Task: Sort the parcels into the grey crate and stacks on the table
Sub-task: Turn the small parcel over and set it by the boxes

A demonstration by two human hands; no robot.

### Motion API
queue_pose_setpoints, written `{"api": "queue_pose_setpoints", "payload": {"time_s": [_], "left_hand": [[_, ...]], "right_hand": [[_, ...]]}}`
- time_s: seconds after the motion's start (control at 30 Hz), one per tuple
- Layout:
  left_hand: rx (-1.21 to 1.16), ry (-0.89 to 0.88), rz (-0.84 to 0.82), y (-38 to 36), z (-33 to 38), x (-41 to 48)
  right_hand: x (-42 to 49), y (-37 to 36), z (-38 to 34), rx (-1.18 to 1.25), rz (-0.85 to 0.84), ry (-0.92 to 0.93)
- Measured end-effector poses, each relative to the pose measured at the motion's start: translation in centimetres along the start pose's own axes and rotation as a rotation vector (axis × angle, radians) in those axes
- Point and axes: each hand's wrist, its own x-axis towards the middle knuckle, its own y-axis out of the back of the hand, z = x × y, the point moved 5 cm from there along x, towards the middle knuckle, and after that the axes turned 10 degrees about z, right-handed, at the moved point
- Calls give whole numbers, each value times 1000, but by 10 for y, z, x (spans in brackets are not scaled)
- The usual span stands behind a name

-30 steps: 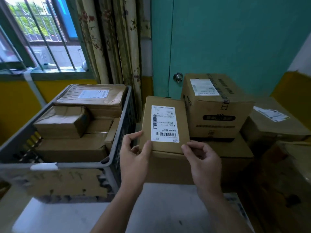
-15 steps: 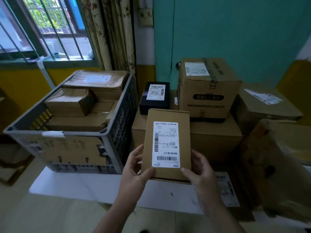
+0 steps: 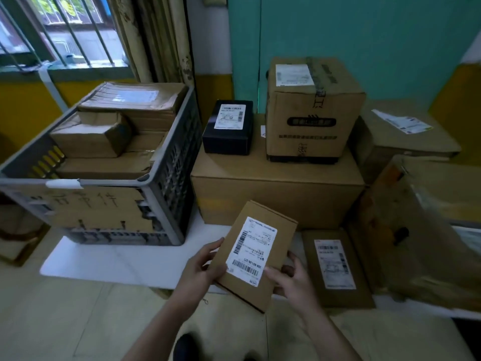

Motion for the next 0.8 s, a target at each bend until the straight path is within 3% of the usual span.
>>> {"api": "queue_pose_setpoints", "payload": {"time_s": [0.27, 0.33, 0.47, 0.57, 0.63, 0.7, 0.8], "left_hand": [[18, 44, -111, 22, 16, 14], [35, 60, -137, 31, 20, 17], [86, 48, -164, 39, 36, 23], [126, -7, -231, 27, 49, 26], [92, -37, -167, 19, 55, 31], [110, -81, 13, 18, 56, 36], [149, -47, 194, 18, 45, 34]], "right_hand": [[16, 21, -19, 202, 173, -7], [14, 28, -30, 84, 108, 31], [7, 35, -36, -250, -210, 70], [7, 35, -38, -300, -241, 115], [3, 31, -45, -278, -185, 193], [-2, 27, -52, -198, -132, 250], [-2, 26, -51, -11, 4, 213]]}}
